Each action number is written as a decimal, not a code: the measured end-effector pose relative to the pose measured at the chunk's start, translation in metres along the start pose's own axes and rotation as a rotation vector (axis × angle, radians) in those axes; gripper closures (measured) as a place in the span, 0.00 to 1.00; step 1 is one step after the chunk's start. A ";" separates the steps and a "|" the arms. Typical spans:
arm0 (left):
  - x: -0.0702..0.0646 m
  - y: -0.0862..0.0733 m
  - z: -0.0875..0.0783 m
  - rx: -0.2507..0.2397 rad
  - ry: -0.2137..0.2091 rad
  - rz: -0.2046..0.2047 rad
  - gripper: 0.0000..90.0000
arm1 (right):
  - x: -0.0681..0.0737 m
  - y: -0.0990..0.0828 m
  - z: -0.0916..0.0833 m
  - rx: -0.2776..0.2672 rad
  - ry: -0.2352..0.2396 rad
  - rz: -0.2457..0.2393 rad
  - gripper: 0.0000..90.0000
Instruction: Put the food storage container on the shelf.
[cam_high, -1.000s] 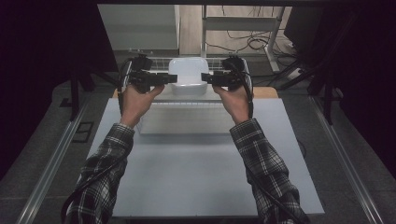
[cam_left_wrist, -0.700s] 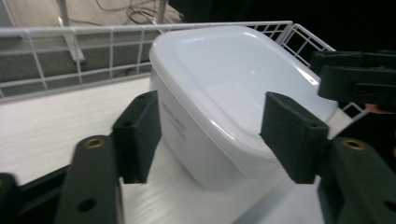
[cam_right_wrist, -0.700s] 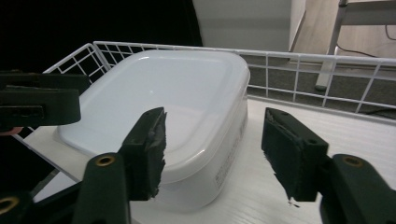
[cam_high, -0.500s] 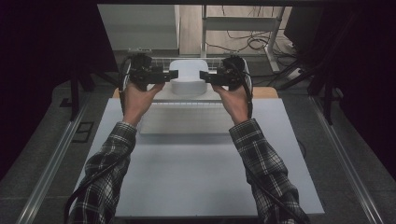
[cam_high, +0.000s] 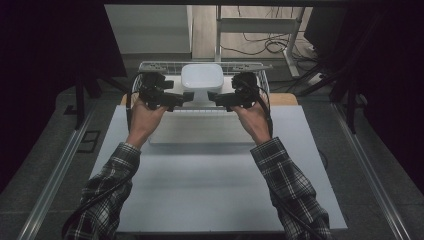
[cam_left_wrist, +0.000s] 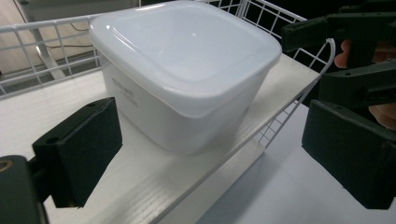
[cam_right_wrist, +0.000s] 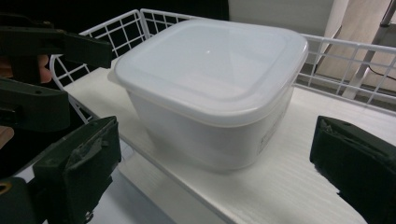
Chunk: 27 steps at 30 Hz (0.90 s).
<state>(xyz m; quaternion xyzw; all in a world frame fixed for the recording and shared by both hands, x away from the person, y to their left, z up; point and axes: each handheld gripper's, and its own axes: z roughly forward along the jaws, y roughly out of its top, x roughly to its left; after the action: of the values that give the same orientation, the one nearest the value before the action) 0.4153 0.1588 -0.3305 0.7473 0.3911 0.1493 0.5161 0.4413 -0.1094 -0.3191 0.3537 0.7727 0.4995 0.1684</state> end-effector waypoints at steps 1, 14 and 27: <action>-0.001 -0.002 0.000 0.001 -0.003 0.007 0.05 | 0.001 -0.001 0.000 0.004 -0.003 -0.008 0.02; -0.005 -0.027 -0.010 0.004 -0.050 0.002 0.05 | 0.003 -0.021 -0.006 0.039 -0.004 -0.079 0.02; -0.026 -0.051 -0.014 0.009 -0.069 0.086 0.04 | 0.012 -0.039 -0.020 0.026 0.029 -0.101 0.02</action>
<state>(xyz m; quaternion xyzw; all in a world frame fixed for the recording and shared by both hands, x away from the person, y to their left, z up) 0.3672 0.1568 -0.3653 0.7703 0.3414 0.1435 0.5191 0.4062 -0.1235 -0.3440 0.3091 0.7983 0.4855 0.1775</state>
